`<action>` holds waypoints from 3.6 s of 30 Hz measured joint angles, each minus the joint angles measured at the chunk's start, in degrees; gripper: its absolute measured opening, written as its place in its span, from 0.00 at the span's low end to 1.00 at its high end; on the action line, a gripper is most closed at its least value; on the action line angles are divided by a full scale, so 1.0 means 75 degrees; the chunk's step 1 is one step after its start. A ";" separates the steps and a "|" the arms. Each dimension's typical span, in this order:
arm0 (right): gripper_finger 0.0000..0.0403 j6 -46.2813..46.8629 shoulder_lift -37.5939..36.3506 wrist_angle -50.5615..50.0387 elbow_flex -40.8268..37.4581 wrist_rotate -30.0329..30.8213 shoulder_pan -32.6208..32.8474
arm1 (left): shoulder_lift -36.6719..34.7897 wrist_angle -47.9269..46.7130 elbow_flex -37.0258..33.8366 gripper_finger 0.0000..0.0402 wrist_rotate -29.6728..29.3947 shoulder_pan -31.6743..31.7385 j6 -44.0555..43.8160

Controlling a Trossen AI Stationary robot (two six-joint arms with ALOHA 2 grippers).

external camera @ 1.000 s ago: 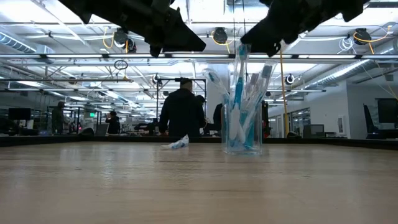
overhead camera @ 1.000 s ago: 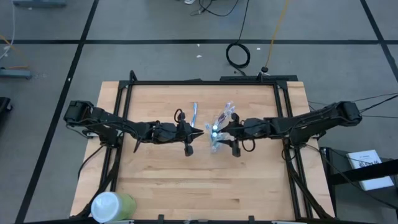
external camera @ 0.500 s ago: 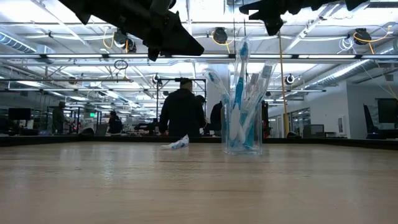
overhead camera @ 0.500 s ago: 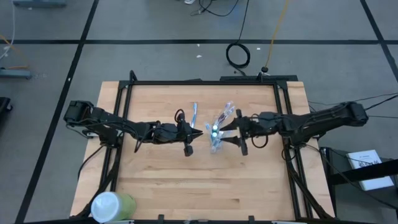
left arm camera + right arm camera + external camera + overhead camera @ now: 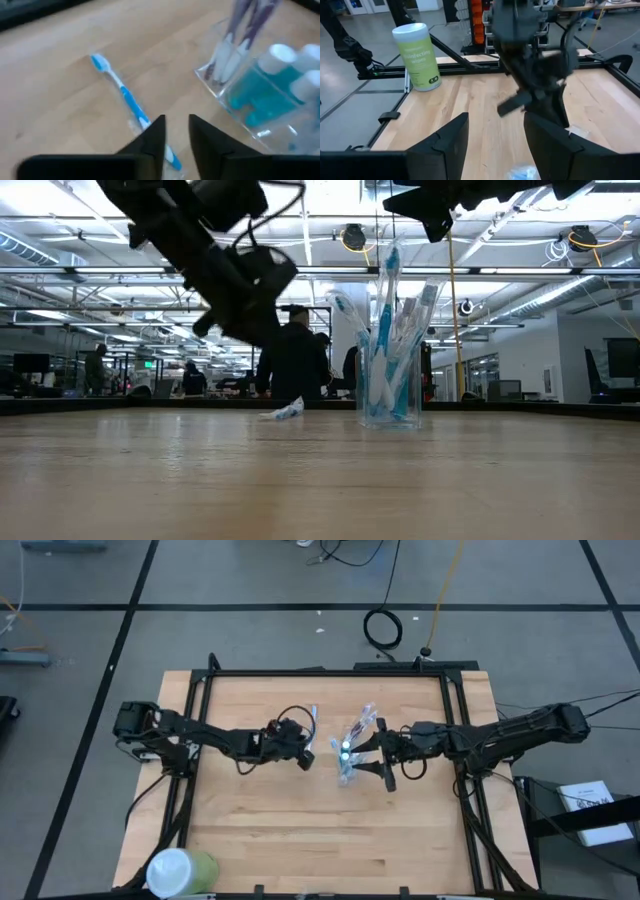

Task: Pick & Place toothbrushing station
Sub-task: Put the blue toothbrush into the transparent organizer

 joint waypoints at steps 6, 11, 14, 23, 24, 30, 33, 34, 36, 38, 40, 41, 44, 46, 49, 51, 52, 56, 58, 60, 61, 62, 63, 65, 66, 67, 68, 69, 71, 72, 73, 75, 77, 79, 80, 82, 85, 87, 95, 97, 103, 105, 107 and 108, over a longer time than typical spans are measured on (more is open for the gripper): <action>0.45 -0.0047 0.0000 -0.0001 0.0000 0.0003 -0.0009 | 0.1066 0.0713 -0.0005 0.45 0.0206 0.0358 -0.0412; 0.45 -0.0074 0.0000 -0.0019 0.0000 0.0006 -0.0009 | 0.1741 0.0932 0.0004 0.55 0.0484 0.0555 -0.0661; 0.45 -0.0076 0.0000 -0.0016 0.0000 0.0006 -0.0009 | 0.2070 0.1021 0.0005 0.56 0.0582 0.0599 -0.0735; 0.45 -0.0073 0.0000 -0.0034 0.0000 0.0038 -0.0009 | 0.2274 0.0556 0.0042 0.52 0.0632 0.0500 -0.0917; 0.45 -0.0073 0.0000 -0.0035 0.0000 0.0038 -0.0009 | 0.2232 0.0437 0.0039 0.49 0.0672 0.0500 -0.0942; 0.45 -0.0073 0.0000 -0.0042 0.0000 0.0061 -0.0009 | 0.1963 -0.0027 0.0006 0.20 0.0739 0.0506 -0.1040; 0.45 -0.0073 0.0000 -0.0077 0.0000 0.0254 -0.0009 | 0.1764 -0.0245 -0.0002 0.06 0.0880 0.0503 -0.0856; 0.45 -0.0073 0.0000 -0.0120 0.0000 0.0331 -0.0009 | 0.1659 -0.0367 -0.0013 0.05 0.0920 0.0495 -0.0775; 0.45 -0.0074 0.0000 -0.0240 0.0000 0.0457 -0.0009 | 0.1385 -0.0708 -0.0017 0.06 0.0881 0.0486 -0.0601; 0.45 -0.0062 0.0000 -0.0336 0.0000 0.0462 -0.0009 | 0.0966 -0.1245 -0.0037 0.08 0.0482 0.0474 -0.0580; 0.45 -0.0059 0.0000 -0.0419 0.0000 0.0455 -0.0009 | 0.0478 -0.1563 -0.0028 0.07 -0.0104 0.0424 -0.0579; 0.45 -0.0056 0.0000 -0.0478 0.0000 0.0449 -0.0009 | 0.0187 -0.1745 -0.0028 0.05 -0.0428 0.0386 -0.0551; 0.45 -0.0050 0.0003 -0.0566 0.0000 0.0447 -0.0009 | -0.0655 -0.1858 -0.0026 0.05 -0.1007 0.0140 -0.0246; 0.45 -0.0050 0.0002 -0.0571 0.0000 0.0449 -0.0009 | -0.1218 -0.1752 -0.0025 0.05 -0.1369 -0.0079 0.0069; 0.45 -0.0070 0.0000 -0.0599 0.0000 0.0449 -0.0009 | -0.1879 -0.1231 -0.0014 0.05 -0.1770 -0.0498 0.0835; 0.45 -0.0070 0.0003 -0.0556 0.0000 0.0446 -0.0009 | -0.2080 -0.0606 -0.0013 0.05 -0.1803 -0.0847 0.1665; 0.45 -0.0070 0.0000 -0.0505 0.0000 0.0446 -0.0009 | -0.2108 -0.0191 -0.0013 0.05 -0.1788 -0.1021 0.2109; 0.45 -0.0079 0.0012 -0.0141 0.0000 0.0443 -0.0009 | -0.1965 0.1546 -0.0005 0.05 -0.1404 -0.1542 0.3572; 0.45 -0.0185 0.0089 0.0179 0.0000 0.0443 -0.0009 | -0.1735 0.2325 0.0008 0.05 -0.1015 -0.1656 0.4146; 0.45 -0.0245 0.0175 0.0434 0.0000 0.0435 -0.0009 | -0.1439 0.2975 0.0001 0.05 -0.0763 -0.1737 0.4667; 0.45 -0.0245 0.0232 0.0627 0.0000 0.0418 -0.0009 | -0.1299 0.3254 0.0001 0.05 -0.0673 -0.1759 0.4873; 0.45 -0.0245 0.0291 0.0820 0.0000 0.0414 -0.0009 | -0.1182 0.3416 0.0001 0.05 -0.0618 -0.1764 0.5021; 0.45 -0.0246 0.0346 0.0991 0.0000 0.0414 -0.0009 | -0.1050 0.3589 0.0001 0.05 -0.0606 -0.1767 0.5126; 0.45 -0.0248 0.0412 0.1246 0.0000 0.0408 -0.0009 | -0.0773 0.3976 0.0001 0.05 -0.0574 -0.1756 0.5193; 0.45 -0.0247 0.0454 0.1416 0.0000 0.0408 -0.0009 | -0.0673 0.4084 0.0001 0.05 -0.0569 -0.1753 0.5211; 0.45 -0.0245 0.0504 0.1600 0.0000 0.0402 -0.0009 | -0.0583 0.4231 -0.0002 0.05 -0.0587 -0.1751 0.5239; 0.45 -0.0248 0.0527 0.1696 0.0000 0.0402 -0.0006 | -0.0513 0.4376 -0.0002 0.05 -0.0576 -0.1750 0.5284; 0.45 -0.0248 0.0533 0.1756 0.0000 0.0392 -0.0003 | -0.0457 0.4498 -0.0002 0.05 -0.0553 -0.1751 0.5330; 0.45 -0.0269 0.0533 0.1892 0.0000 0.0397 -0.0003 | -0.0388 0.4690 -0.0002 0.05 -0.0479 -0.1750 0.5372; 0.45 -0.0326 0.0533 0.1952 0.0000 0.0419 -0.0003 | -0.0379 0.4738 -0.0002 0.05 -0.0462 -0.1747 0.5372; 0.45 -0.0386 0.0533 0.1986 0.0000 0.0455 -0.0003 | -0.0378 0.4764 -0.0002 0.05 -0.0462 -0.1747 0.5372; 0.45 -0.0394 0.0533 0.1989 0.0000 0.0586 0.0003 | -0.0378 0.4778 -0.0002 0.05 -0.0463 -0.1748 0.5438; 0.45 -0.0255 0.0533 0.1896 0.0000 0.0571 0.0003 | -0.0404 0.4785 -0.0002 0.05 -0.0550 -0.1793 0.5679; 0.45 -0.0042 0.0526 0.1668 0.0000 0.0576 0.0003 | -0.0491 0.4767 -0.0002 0.05 -0.0751 -0.1872 0.6008; 0.45 0.0037 0.0522 0.1489 0.0000 0.0618 -0.0002 | -0.0554 0.4781 -0.0002 0.05 -0.0758 -0.1914 0.6129; 0.45 0.0131 0.0536 0.1204 0.0000 0.0716 -0.0020 | -0.0681 0.4778 -0.0002 0.05 -0.0752 -0.1955 0.6233; 0.45 0.0102 0.0532 0.1197 0.0000 0.0896 -0.0026 | -0.0697 0.4836 0.0001 0.05 -0.0624 -0.1965 0.6229; 0.45 -0.0052 0.0527 0.1301 0.0000 0.1039 -0.0026 | -0.0687 0.4795 0.0001 0.05 -0.0538 -0.1965 0.6201; 0.45 -0.0589 0.0530 0.2163 0.0000 0.1020 -0.0026 | -0.0640 0.4511 -0.0002 0.05 -0.0530 -0.1931 0.5820; 0.45 -0.0653 0.0530 0.2349 0.0000 0.1020 -0.0026 | -0.0639 0.4488 -0.0002 0.05 -0.0530 -0.1934 0.5818; 0.45 -0.0762 0.0527 0.2417 0.0000 0.1017 -0.0023 | -0.0637 0.4403 -0.0002 0.05 -0.0536 -0.1933 0.5795; 0.45 -0.0764 0.0527 0.2411 0.0000 0.1014 -0.0023 | -0.0637 0.4398 -0.0002 0.05 -0.0539 -0.1933 0.5795; 0.43 -0.0764 0.0527 0.2414 0.0000 0.1006 -0.0023 | -0.0637 0.4370 -0.0002 0.05 -0.0544 -0.1933 0.5775; 0.41 -0.0764 0.0527 0.2414 0.0000 0.1003 -0.0023 | -0.0637 0.4351 -0.0002 0.05 -0.0553 -0.1930 0.5760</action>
